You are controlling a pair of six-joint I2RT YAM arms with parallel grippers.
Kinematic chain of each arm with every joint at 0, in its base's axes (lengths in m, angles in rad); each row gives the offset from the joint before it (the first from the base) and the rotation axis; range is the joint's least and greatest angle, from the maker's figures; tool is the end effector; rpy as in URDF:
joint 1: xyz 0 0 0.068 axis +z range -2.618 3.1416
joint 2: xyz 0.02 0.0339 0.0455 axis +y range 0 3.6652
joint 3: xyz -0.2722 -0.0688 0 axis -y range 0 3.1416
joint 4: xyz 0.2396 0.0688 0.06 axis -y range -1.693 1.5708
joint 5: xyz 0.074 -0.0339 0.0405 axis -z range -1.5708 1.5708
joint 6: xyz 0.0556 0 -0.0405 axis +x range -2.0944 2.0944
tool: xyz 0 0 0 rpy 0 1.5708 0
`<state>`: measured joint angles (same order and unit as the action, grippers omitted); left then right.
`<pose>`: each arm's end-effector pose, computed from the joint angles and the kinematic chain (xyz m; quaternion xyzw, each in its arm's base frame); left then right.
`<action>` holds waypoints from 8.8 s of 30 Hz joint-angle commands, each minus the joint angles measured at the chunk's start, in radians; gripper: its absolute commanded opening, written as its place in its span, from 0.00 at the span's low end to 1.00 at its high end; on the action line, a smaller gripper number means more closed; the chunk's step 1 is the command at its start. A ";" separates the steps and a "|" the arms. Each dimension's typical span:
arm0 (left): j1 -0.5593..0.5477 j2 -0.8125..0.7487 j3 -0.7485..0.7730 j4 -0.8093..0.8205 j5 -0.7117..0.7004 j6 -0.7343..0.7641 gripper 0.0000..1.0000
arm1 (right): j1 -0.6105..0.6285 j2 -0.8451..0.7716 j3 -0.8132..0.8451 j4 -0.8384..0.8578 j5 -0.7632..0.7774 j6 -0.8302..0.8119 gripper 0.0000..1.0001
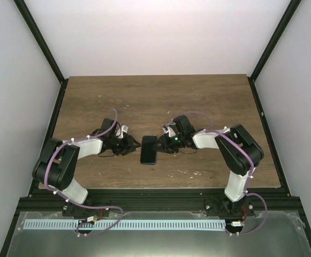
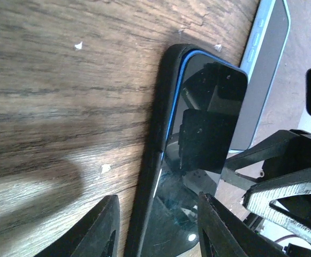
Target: Put the phone into the phone case
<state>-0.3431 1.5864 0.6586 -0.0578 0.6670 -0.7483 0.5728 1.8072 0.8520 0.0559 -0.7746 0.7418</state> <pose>0.2530 -0.1269 0.1318 -0.0896 0.9052 -0.4094 0.0703 0.2662 0.2180 0.1281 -0.0502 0.8816 0.4687 0.0236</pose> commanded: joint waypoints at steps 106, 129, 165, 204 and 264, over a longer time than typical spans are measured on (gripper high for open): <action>-0.063 -0.037 -0.221 0.242 0.085 -0.156 0.40 | 0.101 0.019 -0.258 0.997 -0.068 0.576 0.63; -0.065 -0.022 -0.241 0.266 0.075 -0.167 0.36 | 0.113 -0.024 -0.106 0.393 0.035 0.254 0.20; -0.065 -0.031 -0.209 0.235 0.082 -0.158 0.37 | 0.167 -0.113 -0.013 0.048 0.183 0.126 0.01; 0.050 -0.543 -0.268 0.771 0.438 -0.474 0.07 | 0.167 -0.431 -0.246 0.717 -0.112 0.313 0.49; -0.077 -0.581 -0.120 0.454 0.586 -0.141 0.00 | 0.086 -0.725 -0.159 0.401 0.011 0.236 0.60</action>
<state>-0.4156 0.9924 0.5091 0.3328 1.2003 -0.8883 0.6922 1.1122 0.6445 0.4355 -0.7910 0.9829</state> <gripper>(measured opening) 0.137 0.644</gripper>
